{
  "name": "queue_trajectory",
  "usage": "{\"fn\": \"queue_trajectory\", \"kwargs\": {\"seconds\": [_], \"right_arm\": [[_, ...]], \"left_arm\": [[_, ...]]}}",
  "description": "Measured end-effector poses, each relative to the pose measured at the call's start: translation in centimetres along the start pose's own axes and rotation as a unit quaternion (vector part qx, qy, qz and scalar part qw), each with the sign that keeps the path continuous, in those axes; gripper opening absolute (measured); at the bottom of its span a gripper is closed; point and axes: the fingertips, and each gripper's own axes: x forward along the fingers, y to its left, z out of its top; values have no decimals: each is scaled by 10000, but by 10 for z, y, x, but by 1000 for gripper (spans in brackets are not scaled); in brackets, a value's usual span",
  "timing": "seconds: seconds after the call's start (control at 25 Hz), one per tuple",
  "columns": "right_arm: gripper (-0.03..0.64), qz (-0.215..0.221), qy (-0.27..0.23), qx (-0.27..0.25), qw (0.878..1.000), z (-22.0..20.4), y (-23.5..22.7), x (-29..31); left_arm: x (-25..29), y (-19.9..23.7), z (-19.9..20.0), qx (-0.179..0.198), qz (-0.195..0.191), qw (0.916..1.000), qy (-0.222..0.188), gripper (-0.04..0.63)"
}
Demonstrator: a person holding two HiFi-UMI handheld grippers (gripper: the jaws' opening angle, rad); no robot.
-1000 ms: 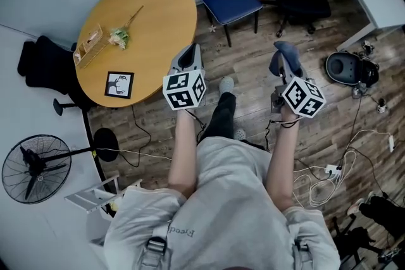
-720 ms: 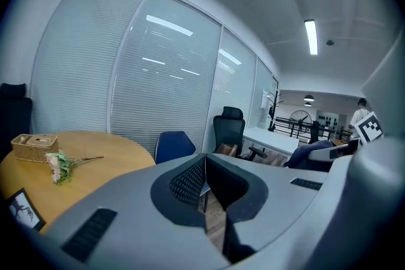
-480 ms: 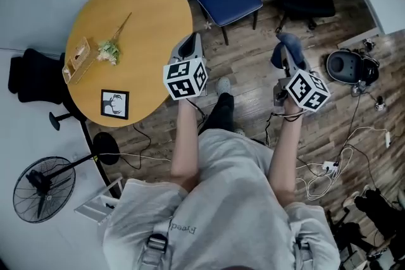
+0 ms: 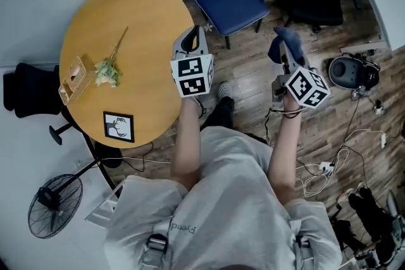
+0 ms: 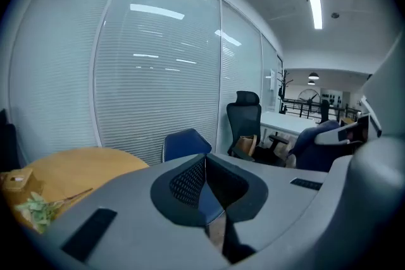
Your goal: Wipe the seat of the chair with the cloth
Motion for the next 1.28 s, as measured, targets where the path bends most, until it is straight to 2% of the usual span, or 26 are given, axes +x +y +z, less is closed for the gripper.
{"fn": "queue_trajectory", "kwargs": {"seconds": [0.16, 0.32, 0.56, 0.72, 0.92, 1.12, 1.28], "right_arm": [[49, 52, 149, -12, 9999, 4, 5, 44], [49, 246, 208, -102, 9994, 11, 14, 77], [49, 273, 35, 130, 9995, 32, 11, 121], [49, 479, 302, -68, 9984, 36, 14, 156], [49, 806, 544, -219, 9950, 54, 10, 213], [49, 1311, 840, -682, 9855, 76, 4, 266], [49, 1412, 1059, -714, 9817, 76, -19, 301]], "left_arm": [[36, 16, 3, -269, -111, 9995, 89, 28], [58, 30, 7, -362, -59, 9992, 166, 28], [88, 41, 21, -509, 2, 9986, 155, 28], [110, 42, 31, -538, 32, 9985, 104, 28], [146, 47, 32, -666, 321, 9970, 213, 28], [191, 42, 37, -944, 571, 9935, 264, 28], [222, 37, 26, -1232, 775, 9884, 444, 28]]}}
